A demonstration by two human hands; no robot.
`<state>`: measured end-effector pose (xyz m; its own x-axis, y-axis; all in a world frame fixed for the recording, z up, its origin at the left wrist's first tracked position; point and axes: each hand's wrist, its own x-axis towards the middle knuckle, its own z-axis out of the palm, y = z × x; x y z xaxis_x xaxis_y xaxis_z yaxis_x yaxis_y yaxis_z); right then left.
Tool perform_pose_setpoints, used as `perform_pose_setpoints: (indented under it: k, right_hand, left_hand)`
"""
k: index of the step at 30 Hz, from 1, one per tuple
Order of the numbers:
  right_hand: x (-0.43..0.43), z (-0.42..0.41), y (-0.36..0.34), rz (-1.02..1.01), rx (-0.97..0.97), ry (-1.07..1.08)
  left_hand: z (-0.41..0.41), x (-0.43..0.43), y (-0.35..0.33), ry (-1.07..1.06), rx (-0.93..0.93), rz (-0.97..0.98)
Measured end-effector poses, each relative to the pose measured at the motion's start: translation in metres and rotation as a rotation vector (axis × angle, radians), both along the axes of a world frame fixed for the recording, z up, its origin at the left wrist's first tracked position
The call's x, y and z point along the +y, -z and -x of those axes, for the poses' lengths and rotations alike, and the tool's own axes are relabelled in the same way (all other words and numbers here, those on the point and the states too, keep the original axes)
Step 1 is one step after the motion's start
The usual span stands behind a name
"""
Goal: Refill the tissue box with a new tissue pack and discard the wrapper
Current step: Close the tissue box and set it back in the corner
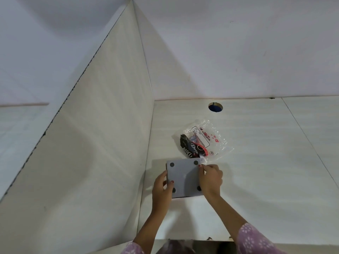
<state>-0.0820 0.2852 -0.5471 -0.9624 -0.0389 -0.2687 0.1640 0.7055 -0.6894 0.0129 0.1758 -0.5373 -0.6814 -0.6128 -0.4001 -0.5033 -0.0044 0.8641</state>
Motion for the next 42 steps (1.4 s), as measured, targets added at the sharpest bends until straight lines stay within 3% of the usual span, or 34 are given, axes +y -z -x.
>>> perform_pose_setpoints:
  k: [10, 17, 28, 32, 35, 39, 42]
  right_hand:
    - [-0.003, -0.012, 0.008, 0.17, -0.042, -0.062]
    - [-0.003, -0.002, 0.002, 0.177, -0.166, 0.021]
    - [-0.005, -0.003, -0.006, 0.254, -0.368, 0.105]
    - [-0.005, -0.005, -0.031, 0.527, -0.478, 0.147]
    - [-0.006, 0.003, -0.057, 0.729, -0.381, 0.129]
    - [-0.017, 0.02, -0.094, 1.035, -0.326, -0.046]
    - [-0.022, 0.034, -0.114, 0.931, -0.2, -0.28]
  left_hand:
    - [-0.003, -0.004, 0.001, -0.057, -0.035, 0.152]
    - [0.009, -0.029, 0.002, -0.038, -0.176, -0.011]
    - [0.015, -0.022, 0.001, -0.077, -0.162, -0.058]
    - [0.012, -0.026, -0.011, -0.231, -0.09, -0.201]
    - [0.025, -0.038, -0.035, -0.299, 0.047, -0.382]
    - [0.059, -0.044, -0.069, -0.123, 0.319, -0.787]
    - [0.076, -0.044, -0.073, 0.073, 0.479, -1.021]
